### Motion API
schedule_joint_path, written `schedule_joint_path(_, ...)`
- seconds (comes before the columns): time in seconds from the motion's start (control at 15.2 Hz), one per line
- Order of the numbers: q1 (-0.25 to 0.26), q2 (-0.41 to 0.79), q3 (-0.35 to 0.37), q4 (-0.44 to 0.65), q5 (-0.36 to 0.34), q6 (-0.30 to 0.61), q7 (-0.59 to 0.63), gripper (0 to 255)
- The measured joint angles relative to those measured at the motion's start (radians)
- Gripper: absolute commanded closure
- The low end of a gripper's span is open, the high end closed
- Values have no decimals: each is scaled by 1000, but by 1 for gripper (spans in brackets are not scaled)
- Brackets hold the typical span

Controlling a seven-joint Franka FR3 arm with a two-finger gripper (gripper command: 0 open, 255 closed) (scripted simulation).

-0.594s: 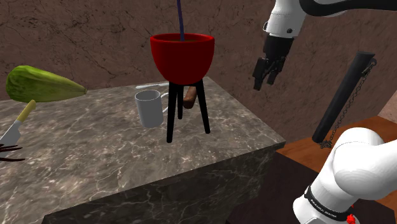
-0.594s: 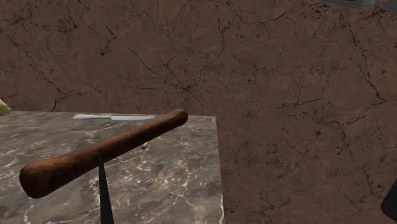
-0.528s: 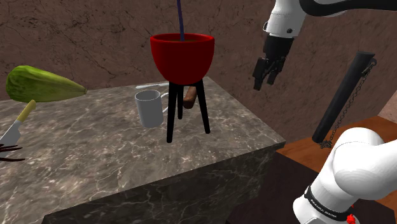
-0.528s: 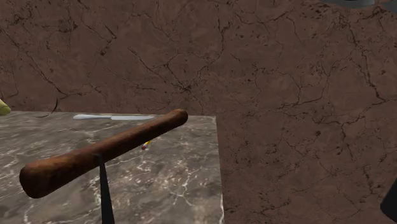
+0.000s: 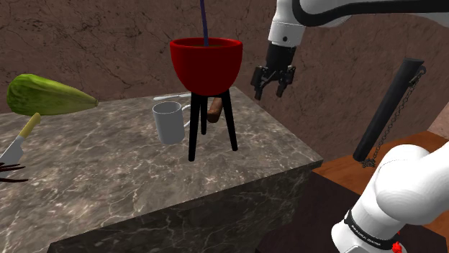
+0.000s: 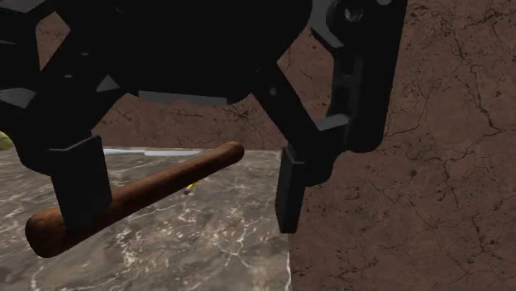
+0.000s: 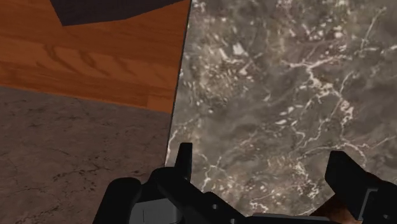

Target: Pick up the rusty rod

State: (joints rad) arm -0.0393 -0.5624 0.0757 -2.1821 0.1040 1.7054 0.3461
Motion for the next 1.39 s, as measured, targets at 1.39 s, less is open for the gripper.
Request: schedule_joint_path(1.39, -71, 597, 79, 435, -12, 239, 519, 0)
